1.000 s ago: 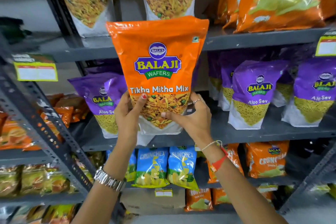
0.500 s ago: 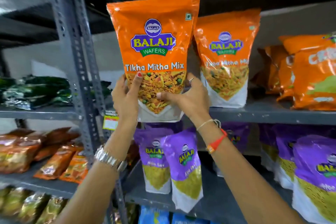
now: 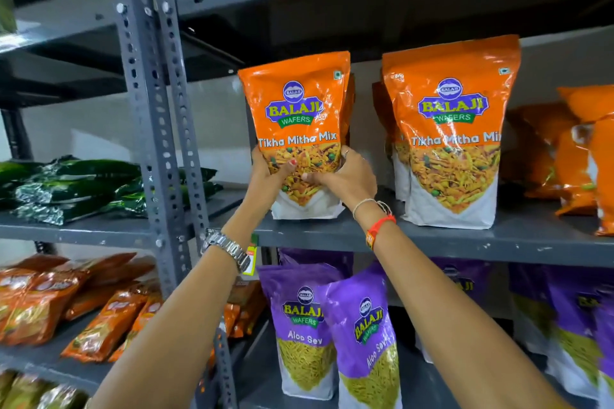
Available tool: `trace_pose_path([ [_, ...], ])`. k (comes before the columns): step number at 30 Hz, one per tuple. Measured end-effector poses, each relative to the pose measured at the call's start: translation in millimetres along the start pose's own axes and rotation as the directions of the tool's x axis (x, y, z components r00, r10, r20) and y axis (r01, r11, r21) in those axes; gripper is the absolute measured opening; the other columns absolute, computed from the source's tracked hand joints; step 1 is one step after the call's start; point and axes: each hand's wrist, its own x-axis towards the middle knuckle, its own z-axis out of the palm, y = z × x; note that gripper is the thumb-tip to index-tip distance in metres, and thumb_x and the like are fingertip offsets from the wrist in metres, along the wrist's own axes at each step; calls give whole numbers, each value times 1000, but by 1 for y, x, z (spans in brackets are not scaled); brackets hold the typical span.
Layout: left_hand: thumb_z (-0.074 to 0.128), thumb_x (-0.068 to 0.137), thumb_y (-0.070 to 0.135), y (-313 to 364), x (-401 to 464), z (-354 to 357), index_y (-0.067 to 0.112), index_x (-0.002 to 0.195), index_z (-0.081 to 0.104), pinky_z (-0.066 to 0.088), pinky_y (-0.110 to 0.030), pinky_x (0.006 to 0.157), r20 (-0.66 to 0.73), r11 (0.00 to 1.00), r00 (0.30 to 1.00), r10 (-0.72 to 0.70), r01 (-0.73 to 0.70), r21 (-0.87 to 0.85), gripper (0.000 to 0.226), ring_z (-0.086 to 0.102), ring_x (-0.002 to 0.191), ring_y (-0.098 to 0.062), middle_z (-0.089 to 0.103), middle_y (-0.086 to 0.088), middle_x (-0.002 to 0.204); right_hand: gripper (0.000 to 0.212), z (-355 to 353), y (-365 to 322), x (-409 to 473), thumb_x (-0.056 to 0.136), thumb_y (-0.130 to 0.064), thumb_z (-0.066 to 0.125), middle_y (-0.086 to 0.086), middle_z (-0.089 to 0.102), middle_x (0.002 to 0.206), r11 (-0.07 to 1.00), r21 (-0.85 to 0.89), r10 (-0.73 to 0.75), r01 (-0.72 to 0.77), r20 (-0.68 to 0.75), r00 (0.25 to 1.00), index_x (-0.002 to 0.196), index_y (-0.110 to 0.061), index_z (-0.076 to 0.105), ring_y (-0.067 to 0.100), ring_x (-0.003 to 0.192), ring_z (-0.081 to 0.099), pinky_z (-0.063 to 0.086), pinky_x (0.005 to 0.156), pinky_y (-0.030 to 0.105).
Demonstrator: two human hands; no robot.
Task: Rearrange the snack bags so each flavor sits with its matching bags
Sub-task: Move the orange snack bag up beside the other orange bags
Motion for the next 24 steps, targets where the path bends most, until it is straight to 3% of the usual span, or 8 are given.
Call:
trace_pose_path([
  [3, 58, 86, 11, -16, 0, 4, 10, 134, 23, 42, -45, 103, -2, 998, 1000, 20, -20, 51, 60, 49, 115, -22, 47, -1, 119, 66, 3, 14, 0, 50, -55, 83, 2, 70, 111, 1000, 17, 21, -21, -1, 1000, 106, -27, 62, 24, 102, 66, 55, 87, 43],
  [8, 58, 86, 12, -26, 2, 5, 14, 136, 21, 41, -48, 105, 12, 996, 998, 58, -59, 68, 61, 48, 117, -20, 46, 1, 121, 74, 7, 19, 0, 47, -63, 79, -1, 70, 111, 999, 23, -26, 26, -25, 999, 109, -28, 59, 22, 103, 66, 55, 87, 43],
  [12, 56, 88, 11, -24, -5, 7, 12, 138, 18, 40, -38, 105, 17, 994, 996, 91, -92, 59, 63, 45, 119, -16, 43, -1, 126, 85, 5, 20, -6, 46, -66, 78, -1, 69, 115, 1000, 17, -18, 19, -42, 999, 118, -28, 54, 23, 107, 65, 54, 88, 46],
  [15, 56, 88, 13, -26, -17, 8, 13, 141, 17, 39, -24, 101, -38, 994, 995, 96, -94, 59, 66, 42, 124, -14, 40, -7, 139, 87, 0, 21, -21, 54, -61, 81, 1, 64, 124, 999, -10, -43, 43, -80, 996, 127, -28, 47, 23, 112, 61, 52, 85, 39],
  [17, 56, 88, 16, -30, -32, 8, 15, 142, 19, 36, -25, 106, -146, 994, 984, 101, -93, 60, 66, 36, 129, -10, 34, -8, 147, 76, -5, 25, -41, 62, -50, 82, 0, 62, 121, 994, 10, -101, 104, -160, 982, 126, -27, 49, 22, 110, 60, 49, 79, 34],
  [20, 55, 89, 19, -37, -65, 14, 16, 137, 32, 35, -41, 112, -302, 992, 945, 125, -127, 13, 53, 38, 131, -14, 40, -7, 144, 50, -14, 40, -79, 71, -26, 80, -2, 63, 105, 972, 104, -177, 213, -276, 945, 116, -24, 56, 19, 96, 61, 49, 74, 27],
  [22, 53, 90, 16, -40, -94, 23, 18, 128, 41, 41, -33, 106, -343, 984, 925, 165, -179, -10, 39, 48, 123, -13, 50, -4, 132, 36, -17, 59, -106, 75, -14, 75, 4, 66, 101, 950, 182, -189, 255, -315, 930, 108, -23, 61, 17, 91, 61, 50, 68, 17],
  [24, 52, 90, 12, -48, -124, 34, 17, 119, 47, 44, -19, 94, -360, 980, 917, 172, -198, -36, 30, 55, 108, -5, 56, 1, 118, 29, -18, 86, -133, 78, -8, 69, 6, 67, 95, 939, 209, -194, 275, -340, 920, 100, -26, 61, 14, 86, 62, 52, 64, 17],
])
